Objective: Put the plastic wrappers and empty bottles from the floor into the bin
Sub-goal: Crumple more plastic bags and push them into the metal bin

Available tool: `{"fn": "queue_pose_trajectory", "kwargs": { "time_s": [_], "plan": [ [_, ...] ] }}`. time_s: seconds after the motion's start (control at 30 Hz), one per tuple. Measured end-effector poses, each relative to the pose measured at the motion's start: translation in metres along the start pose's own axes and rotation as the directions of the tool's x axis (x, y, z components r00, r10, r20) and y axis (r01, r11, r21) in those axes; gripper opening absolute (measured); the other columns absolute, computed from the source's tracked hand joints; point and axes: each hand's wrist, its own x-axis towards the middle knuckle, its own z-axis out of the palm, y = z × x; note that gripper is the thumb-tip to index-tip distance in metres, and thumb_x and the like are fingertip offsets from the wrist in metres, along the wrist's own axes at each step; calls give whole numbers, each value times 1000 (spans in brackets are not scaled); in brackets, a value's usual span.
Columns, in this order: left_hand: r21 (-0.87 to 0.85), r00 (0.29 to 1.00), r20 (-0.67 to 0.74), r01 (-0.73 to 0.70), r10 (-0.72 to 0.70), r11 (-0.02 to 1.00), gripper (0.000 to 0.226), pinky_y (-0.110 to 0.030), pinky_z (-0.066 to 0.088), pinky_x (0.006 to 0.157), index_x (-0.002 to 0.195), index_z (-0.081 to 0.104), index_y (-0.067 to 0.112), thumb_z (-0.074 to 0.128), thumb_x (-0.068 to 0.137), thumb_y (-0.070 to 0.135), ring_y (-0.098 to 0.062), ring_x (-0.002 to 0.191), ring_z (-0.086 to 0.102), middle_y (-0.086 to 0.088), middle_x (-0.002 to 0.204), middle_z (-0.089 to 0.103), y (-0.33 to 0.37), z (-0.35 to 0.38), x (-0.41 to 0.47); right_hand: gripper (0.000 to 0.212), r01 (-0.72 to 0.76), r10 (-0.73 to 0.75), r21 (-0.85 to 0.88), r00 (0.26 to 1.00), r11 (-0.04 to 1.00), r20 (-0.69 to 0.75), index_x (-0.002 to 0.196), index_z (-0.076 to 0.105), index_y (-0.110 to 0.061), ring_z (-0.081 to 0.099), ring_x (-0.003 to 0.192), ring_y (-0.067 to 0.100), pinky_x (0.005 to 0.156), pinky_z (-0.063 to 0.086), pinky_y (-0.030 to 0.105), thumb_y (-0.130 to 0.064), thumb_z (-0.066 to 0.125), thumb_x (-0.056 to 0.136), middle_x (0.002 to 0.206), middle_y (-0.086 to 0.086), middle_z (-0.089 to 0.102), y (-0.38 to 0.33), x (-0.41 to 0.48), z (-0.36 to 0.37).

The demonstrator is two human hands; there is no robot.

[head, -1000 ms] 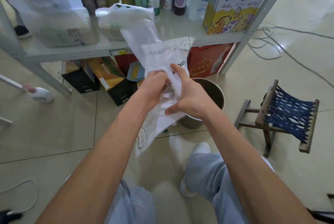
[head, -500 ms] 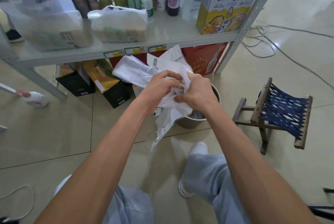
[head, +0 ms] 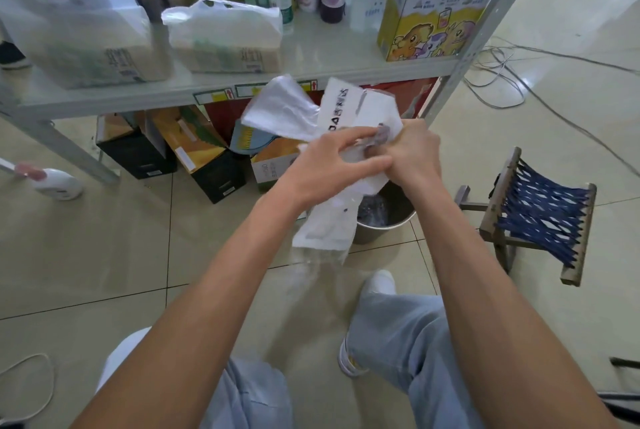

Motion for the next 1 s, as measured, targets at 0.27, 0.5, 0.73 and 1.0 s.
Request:
{"fn": "queue_pose_trajectory", "kwargs": {
  "time_s": [0.27,0.5,0.73,1.0],
  "plan": [
    [485,997,-68,65,-37,872,112,-53,23,122,160,15,33,86,74,25,-24,154,18,2,167,14,-22,-5,0,32,-227,246,225,967,947,-59,70,49,-26,68,89,29,82,61,42,-14,77,81,76,-6,54,7,2,-22],
    [556,888,-459,251,41,793,84,-49,33,111,147,42,22,86,76,33,-30,135,46,-11,150,39,-33,-7,7,33,-228,240,327,971,917,4,72,52,-26,64,69,12,59,54,26,-5,73,86,79,-5,60,11,4,-18],
    [546,791,-600,295,120,784,114,-58,33,112,158,22,28,91,68,40,-37,151,26,-14,165,18,-42,-10,14,19,-154,115,221,977,963,178,76,71,-22,78,82,24,75,66,48,-4,71,82,86,3,77,12,0,-13],
    [536,963,-249,49,102,843,63,-50,48,99,139,59,29,83,80,25,-27,125,60,1,138,62,-54,-11,17,31,216,-190,-44,926,976,326,74,69,-27,70,79,21,61,54,24,3,61,78,79,-1,73,13,-2,-18]
  ]
}}
